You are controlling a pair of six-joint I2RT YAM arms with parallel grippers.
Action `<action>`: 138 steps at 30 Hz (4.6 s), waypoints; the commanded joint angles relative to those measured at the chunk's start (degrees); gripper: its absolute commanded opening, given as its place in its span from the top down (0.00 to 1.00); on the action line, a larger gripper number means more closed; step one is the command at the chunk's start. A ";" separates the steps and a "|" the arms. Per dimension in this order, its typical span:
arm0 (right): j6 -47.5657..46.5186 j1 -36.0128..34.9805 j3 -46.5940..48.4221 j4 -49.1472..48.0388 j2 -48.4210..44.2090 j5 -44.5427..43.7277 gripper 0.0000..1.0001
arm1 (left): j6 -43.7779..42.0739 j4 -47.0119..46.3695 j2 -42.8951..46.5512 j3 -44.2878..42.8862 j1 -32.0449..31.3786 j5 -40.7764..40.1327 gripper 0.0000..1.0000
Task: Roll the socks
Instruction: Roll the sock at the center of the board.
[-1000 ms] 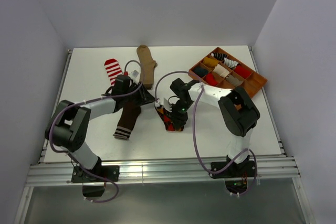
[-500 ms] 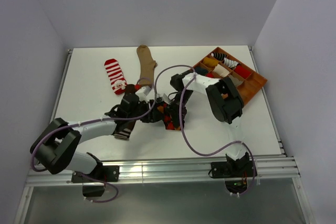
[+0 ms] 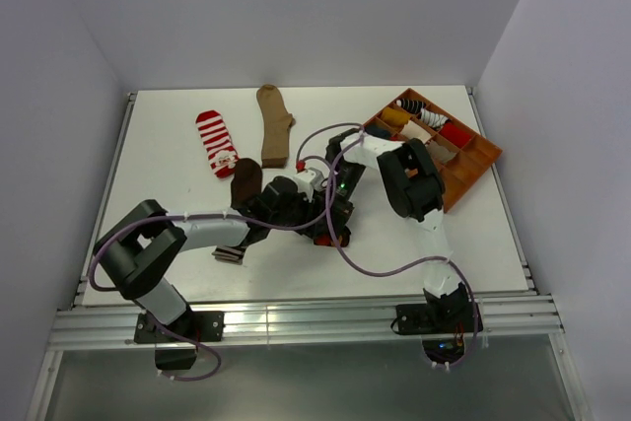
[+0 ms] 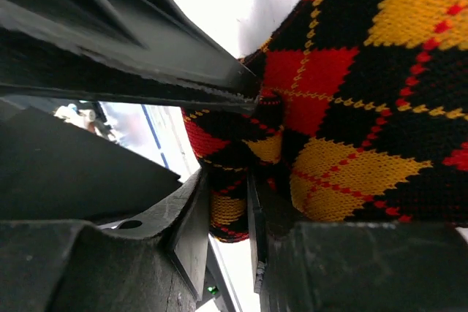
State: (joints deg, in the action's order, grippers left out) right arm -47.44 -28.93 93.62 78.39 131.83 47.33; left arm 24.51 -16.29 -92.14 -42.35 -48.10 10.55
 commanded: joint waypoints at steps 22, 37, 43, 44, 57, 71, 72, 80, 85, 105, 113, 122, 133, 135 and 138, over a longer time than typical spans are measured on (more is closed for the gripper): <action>2.53 2.91 4.29 -1.13 6.86 -4.09 0.71 | -2.28 -4.45 -7.00 1.83 -0.60 9.23 0.43; 5.08 3.79 4.11 -2.89 7.04 -3.83 0.70 | 0.80 -1.73 -9.73 3.50 -0.51 8.62 0.62; 5.95 3.97 2.97 -3.95 5.72 -3.56 0.69 | 1.59 0.56 -11.04 3.15 -0.33 7.83 0.86; 6.13 4.05 2.79 -4.29 5.28 -3.56 0.69 | 1.94 1.00 -11.22 2.97 -0.16 7.65 0.97; 15.53 9.33 7.80 -12.37 -0.70 -5.05 0.58 | 2.73 1.35 -13.16 3.15 0.02 8.79 1.00; 17.03 8.98 10.97 -11.16 2.11 -5.58 0.48 | 2.30 1.27 -13.68 2.80 0.02 9.84 1.00; 16.86 8.54 10.79 -10.54 2.38 -5.41 0.48 | 2.29 1.35 -13.51 2.80 0.02 9.93 1.00; 16.68 5.38 6.84 -11.77 1.94 -5.93 0.48 | 1.94 1.79 -13.33 2.45 0.02 10.11 1.00; 18.87 4.32 5.34 -13.88 1.50 -7.78 0.49 | 1.85 1.79 -13.24 2.45 0.02 10.11 1.00; 25.11 12.31 -2.04 -24.06 -4.83 -10.86 0.87 | 2.82 4.69 -12.10 1.83 0.02 12.83 1.00; 25.82 14.68 -6.08 -28.19 -6.58 -11.82 0.88 | 5.63 6.36 -15.35 -0.98 2.12 18.10 1.00; 26.44 15.83 -7.40 -31.81 -8.69 -13.32 0.88 | 10.20 8.29 -20.18 -3.26 5.46 24.52 1.00; 25.21 15.92 -10.30 -35.23 -12.21 -13.32 0.83 | 12.58 13.12 -26.77 -6.16 8.90 27.86 1.00; 24.42 15.83 -10.65 -35.50 -13.35 -13.67 0.79 | 12.05 16.02 -27.74 -7.48 8.90 26.90 1.00; 24.06 15.74 -11.35 -36.37 -15.62 -14.54 0.71 | 11.96 19.71 -28.27 -9.07 9.25 25.76 1.00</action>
State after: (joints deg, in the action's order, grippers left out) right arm -20.40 -14.70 83.00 49.28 120.57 38.94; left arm 40.18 -17.58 -114.50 -54.61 -38.37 43.31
